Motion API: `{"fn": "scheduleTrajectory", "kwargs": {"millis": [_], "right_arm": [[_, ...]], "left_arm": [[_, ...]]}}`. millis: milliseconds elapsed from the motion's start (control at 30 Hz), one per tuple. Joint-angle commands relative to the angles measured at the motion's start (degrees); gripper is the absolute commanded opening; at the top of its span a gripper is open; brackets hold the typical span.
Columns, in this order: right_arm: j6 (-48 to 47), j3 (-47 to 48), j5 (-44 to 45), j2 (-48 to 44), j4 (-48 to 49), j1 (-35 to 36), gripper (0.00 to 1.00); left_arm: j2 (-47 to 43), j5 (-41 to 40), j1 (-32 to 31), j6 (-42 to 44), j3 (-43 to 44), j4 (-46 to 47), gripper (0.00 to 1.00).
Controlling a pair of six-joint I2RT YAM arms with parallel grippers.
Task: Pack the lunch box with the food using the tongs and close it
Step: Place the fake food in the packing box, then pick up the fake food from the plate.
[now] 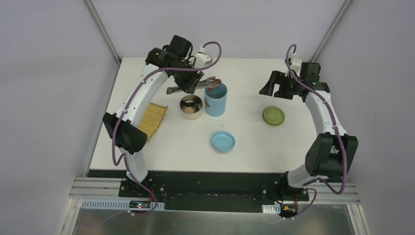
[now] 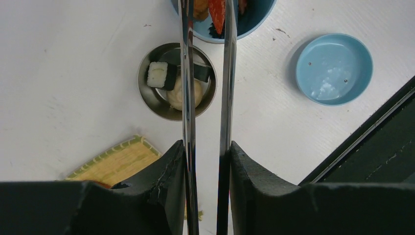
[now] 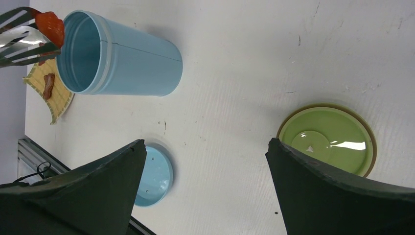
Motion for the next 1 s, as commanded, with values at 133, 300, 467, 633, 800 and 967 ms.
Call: {"fn": "scheduleTrajectory", "kwargs": {"millis": [133,300,467,633,800,967], "right_arm": [[-1.75,0.26,-1.31,-2.12,1.15,-1.37,0.98],[-1.08,-0.33,-1.88,-2.02,1.83,-1.65,0.98],[-1.04,-0.37,-2.24,-2.12,1.96,-1.66,0.98],[-1.05,-0.53,-2.5,-2.4,2.32,-1.66,0.98],[-0.67,-0.89,-2.96,-2.32,2.71,-1.66,0.98],[-0.28,-1.05,-3.23,-2.25,3.3,-1.66,0.98]], "left_arm": [[1.84,-1.81,-2.49,0.19,4.18,-1.6,0.41],[1.38,-1.48,-2.61,-0.75,4.14,-2.63,0.52],[-0.62,-1.07,-2.23,-2.22,4.51,-2.6,0.54],[-5.05,-0.98,-0.22,-3.37,3.88,-1.95,0.52],[-10.7,-2.51,3.59,-4.79,-0.34,-1.5,0.52],[-15.59,-5.92,10.45,-6.88,-5.73,-1.31,0.52]]}}
